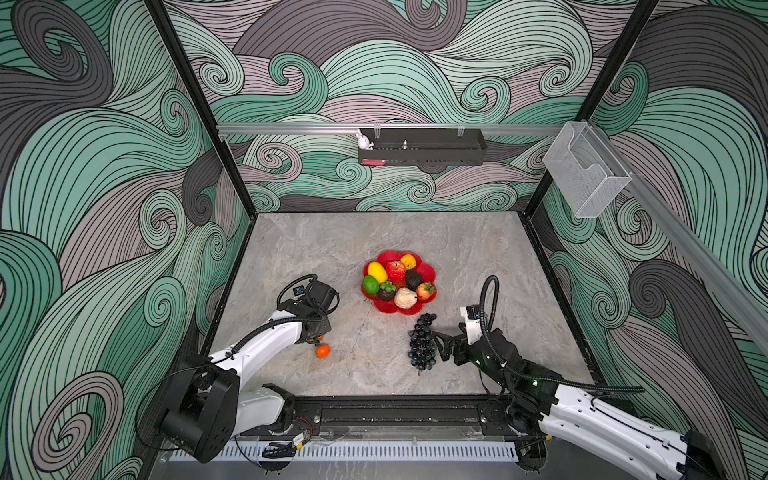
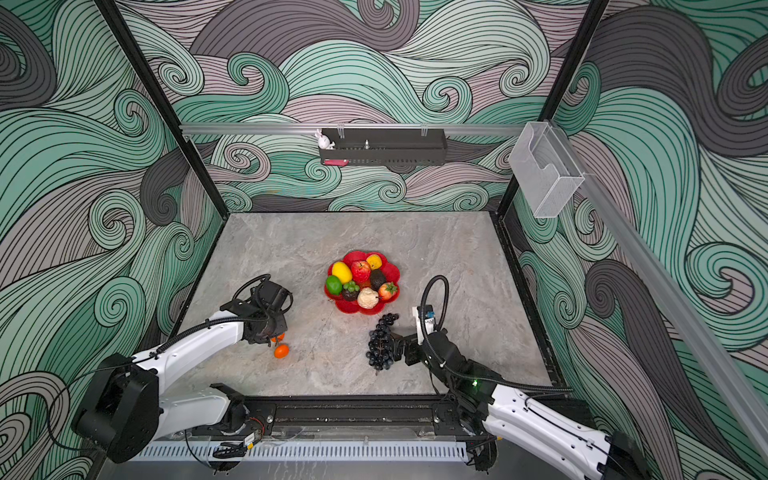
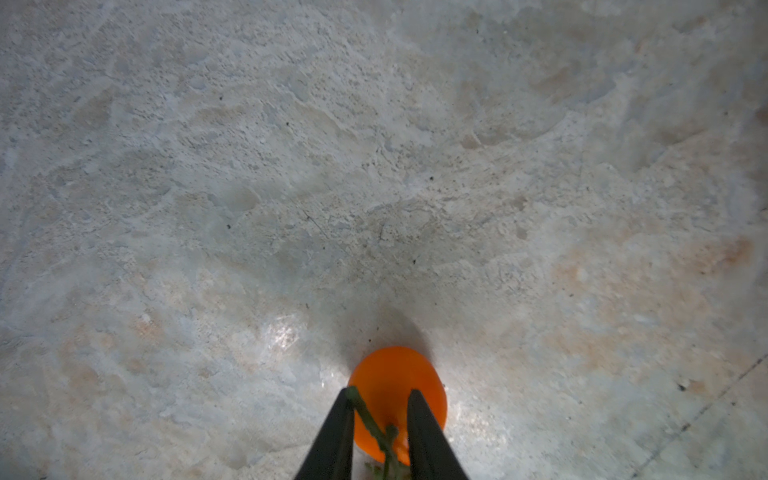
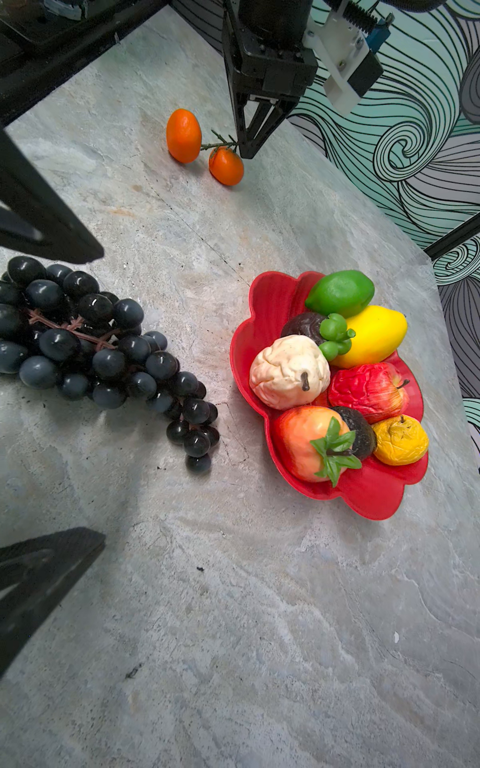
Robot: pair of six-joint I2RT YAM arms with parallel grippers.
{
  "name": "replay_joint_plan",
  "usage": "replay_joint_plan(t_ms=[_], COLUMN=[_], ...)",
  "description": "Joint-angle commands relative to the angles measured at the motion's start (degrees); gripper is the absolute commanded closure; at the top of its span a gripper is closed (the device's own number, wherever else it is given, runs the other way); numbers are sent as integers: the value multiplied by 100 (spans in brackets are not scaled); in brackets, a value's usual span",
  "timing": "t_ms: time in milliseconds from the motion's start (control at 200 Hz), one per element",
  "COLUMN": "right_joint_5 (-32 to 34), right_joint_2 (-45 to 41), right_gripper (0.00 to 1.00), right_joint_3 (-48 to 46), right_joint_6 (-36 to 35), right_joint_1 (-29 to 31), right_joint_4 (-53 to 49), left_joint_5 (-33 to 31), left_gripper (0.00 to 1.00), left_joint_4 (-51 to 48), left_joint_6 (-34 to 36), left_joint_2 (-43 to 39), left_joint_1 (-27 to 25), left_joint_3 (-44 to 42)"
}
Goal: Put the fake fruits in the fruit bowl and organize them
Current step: 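Lower the left gripper and close it on the orange tomatoes' stem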
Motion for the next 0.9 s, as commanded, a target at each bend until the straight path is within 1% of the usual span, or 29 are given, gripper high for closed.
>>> replay_joint_plan(t_ms=[0,240,896], right_joint_5=[68,59,94], right_joint_2=[9,58,88], right_gripper=[0,0,0], right_joint_3=[-56,-45,-46], right_joint_6=[34,34,64], right_joint_1=[-37,-49,-64], right_joint_4=[89,115,100], left_joint_5=[40,159,288], left_gripper=[76,84,96], left_joint_4=[-26,-102,-61], left_joint_6=[-12,12,164], left_joint_2=[111,242,33], left_joint_1=[65,71,70], left_joint_3=[59,166,225])
